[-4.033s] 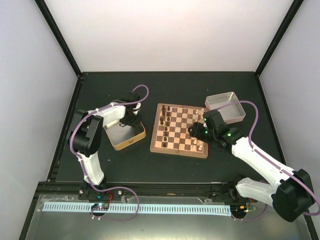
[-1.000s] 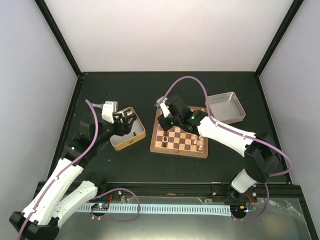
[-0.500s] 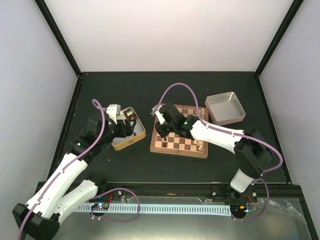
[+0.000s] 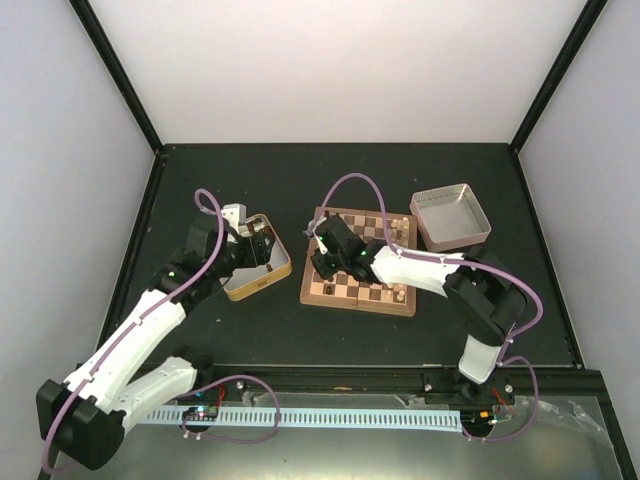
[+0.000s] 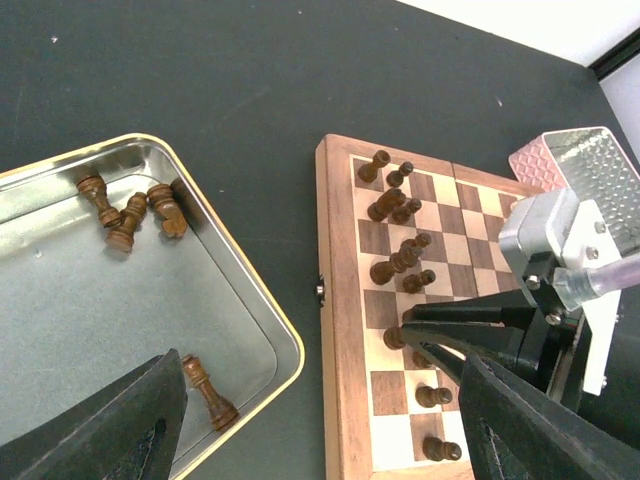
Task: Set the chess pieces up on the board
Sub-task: Place the chess piece on the chessboard.
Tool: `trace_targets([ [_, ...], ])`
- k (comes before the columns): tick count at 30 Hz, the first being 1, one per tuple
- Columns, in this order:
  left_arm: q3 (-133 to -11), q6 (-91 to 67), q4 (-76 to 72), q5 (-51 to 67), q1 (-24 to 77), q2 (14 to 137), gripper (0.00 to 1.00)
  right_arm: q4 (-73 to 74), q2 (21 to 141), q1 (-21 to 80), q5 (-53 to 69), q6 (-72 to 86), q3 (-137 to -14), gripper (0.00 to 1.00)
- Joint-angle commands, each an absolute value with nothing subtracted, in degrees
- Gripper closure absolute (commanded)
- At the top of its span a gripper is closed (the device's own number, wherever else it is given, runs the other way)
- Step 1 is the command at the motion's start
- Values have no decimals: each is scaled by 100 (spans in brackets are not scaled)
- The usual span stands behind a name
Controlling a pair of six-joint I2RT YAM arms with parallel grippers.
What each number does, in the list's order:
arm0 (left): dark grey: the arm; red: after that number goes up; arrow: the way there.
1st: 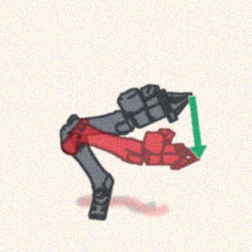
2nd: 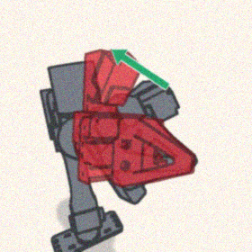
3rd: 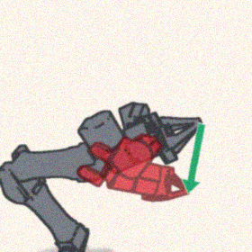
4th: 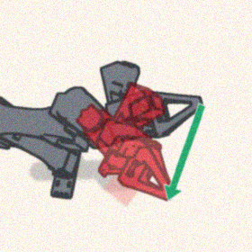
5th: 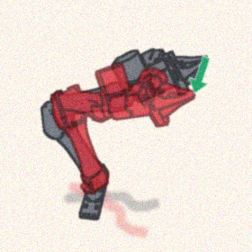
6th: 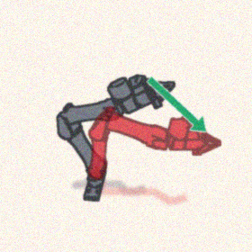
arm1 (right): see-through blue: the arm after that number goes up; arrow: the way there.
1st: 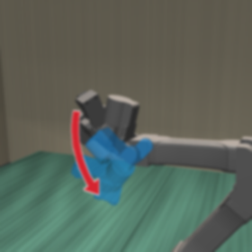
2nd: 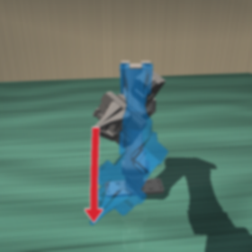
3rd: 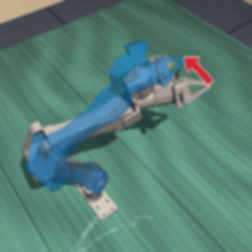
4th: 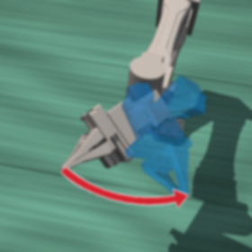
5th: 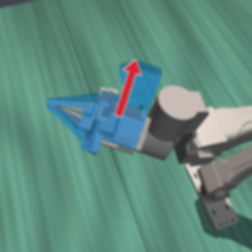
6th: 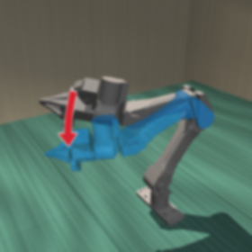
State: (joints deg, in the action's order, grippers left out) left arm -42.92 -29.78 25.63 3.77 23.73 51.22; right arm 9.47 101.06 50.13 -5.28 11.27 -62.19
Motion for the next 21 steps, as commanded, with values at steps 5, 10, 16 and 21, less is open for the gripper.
trace_targets([
  [5, -4499, -2997, 2363, 440, 2209, 5362, 23, 771, 10113, 5027, -220, 1196, -6099, 99],
  [10, -4484, -3038, 2367, 536, 2167, 5411, 23, 774, 10081, 5027, -82, 1185, -5986, 99],
  [16, -4456, -3088, 2351, 621, 2145, 5487, 23, 742, 10113, 5023, -71, 1182, -5888, 99],
  [21, -4460, -3101, 2368, 684, 2123, 5550, 23, 759, 10115, 5026, 22, 1178, -5853, 98],
])
